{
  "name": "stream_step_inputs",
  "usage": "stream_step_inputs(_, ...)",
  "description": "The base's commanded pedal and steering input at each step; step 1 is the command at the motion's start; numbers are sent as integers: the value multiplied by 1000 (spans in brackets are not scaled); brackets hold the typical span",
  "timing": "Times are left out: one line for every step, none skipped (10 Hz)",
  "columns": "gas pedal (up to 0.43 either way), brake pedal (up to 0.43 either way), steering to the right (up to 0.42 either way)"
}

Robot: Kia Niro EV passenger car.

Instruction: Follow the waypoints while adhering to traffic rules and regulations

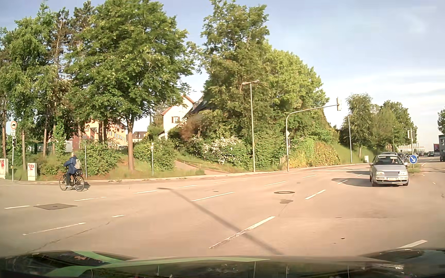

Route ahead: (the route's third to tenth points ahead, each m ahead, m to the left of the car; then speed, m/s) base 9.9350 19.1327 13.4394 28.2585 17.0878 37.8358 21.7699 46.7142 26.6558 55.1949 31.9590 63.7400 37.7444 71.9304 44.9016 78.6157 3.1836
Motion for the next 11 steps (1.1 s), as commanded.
stream_step_inputs(197,0,-284)
stream_step_inputs(209,0,-287)
stream_step_inputs(209,0,-292)
stream_step_inputs(209,0,-298)
stream_step_inputs(209,0,-302)
stream_step_inputs(209,0,-306)
stream_step_inputs(209,0,-307)
stream_step_inputs(209,0,-307)
stream_step_inputs(209,0,-308)
stream_step_inputs(209,0,-309)
stream_step_inputs(197,0,-309)
